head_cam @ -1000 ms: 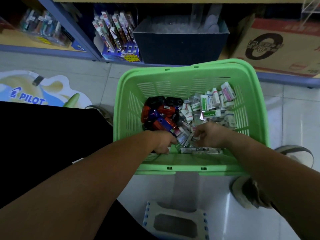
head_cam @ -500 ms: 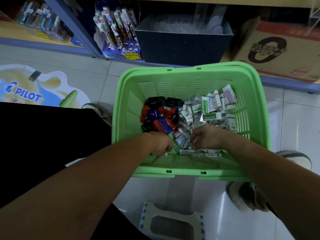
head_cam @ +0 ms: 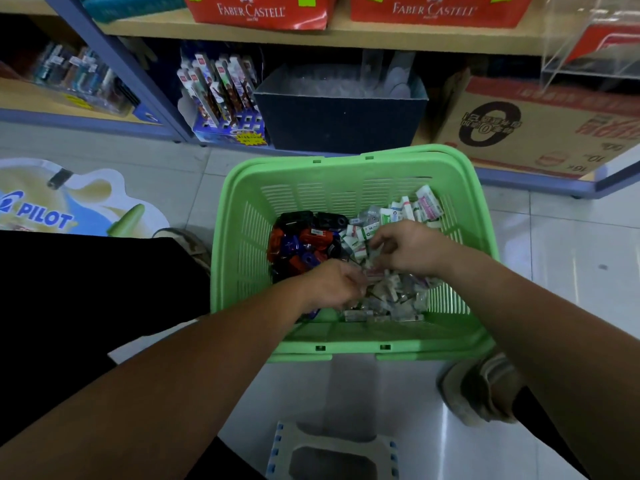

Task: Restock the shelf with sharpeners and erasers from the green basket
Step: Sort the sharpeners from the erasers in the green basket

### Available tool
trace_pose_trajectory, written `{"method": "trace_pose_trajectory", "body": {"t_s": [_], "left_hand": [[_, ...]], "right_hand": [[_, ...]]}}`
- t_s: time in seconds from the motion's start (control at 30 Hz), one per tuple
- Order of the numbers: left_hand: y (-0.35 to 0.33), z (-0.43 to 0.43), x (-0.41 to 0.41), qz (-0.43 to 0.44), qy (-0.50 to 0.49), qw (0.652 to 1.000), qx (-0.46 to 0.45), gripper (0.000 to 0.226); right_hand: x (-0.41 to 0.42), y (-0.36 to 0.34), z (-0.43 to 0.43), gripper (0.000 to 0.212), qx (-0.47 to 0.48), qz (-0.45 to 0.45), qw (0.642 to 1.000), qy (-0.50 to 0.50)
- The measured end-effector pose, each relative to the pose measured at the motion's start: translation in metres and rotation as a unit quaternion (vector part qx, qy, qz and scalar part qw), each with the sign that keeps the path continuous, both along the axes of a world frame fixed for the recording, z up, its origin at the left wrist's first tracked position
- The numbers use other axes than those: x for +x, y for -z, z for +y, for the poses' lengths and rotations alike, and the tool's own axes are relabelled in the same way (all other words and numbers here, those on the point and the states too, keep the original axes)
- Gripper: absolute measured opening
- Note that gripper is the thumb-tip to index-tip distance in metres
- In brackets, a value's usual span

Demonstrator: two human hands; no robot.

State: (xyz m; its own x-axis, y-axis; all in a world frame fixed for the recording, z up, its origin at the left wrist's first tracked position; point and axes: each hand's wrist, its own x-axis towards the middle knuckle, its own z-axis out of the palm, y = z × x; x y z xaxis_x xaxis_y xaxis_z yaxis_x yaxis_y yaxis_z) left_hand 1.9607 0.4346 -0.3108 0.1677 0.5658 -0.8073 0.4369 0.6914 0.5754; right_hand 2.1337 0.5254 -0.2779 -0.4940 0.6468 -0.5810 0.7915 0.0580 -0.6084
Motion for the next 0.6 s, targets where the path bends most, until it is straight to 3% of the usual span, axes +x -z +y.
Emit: {"method": "trace_pose_trajectory", "body": {"t_s": [0.1,0.23,0.43,0.6], "left_hand": [[0.015,-0.009,-0.017,0.107,0.010,0.994,-0.030,0.040],[0.024,-0.017,-0.018,0.039,-0.009,0.992,-0.121,0.069],[0.040,-0.011,-0.023,0.110,-0.068,0.990,-0.054,0.061],[0.043,-0.008,-0.027,0.052,-0.094,0.991,-0.078,0.052]], "right_hand": [[-0.004,0.009,-0.012,0.027,0.021,-0.037,0.998,-0.054],[-0.009,0.025,-0.026,0.023,0.069,-0.069,0.991,-0.087],[-0.023,0.036,-0.021,0.024,0.096,-0.027,0.992,-0.080],[-0.028,0.044,-0.012,0.021,0.051,-0.009,0.998,-0.041]]}}
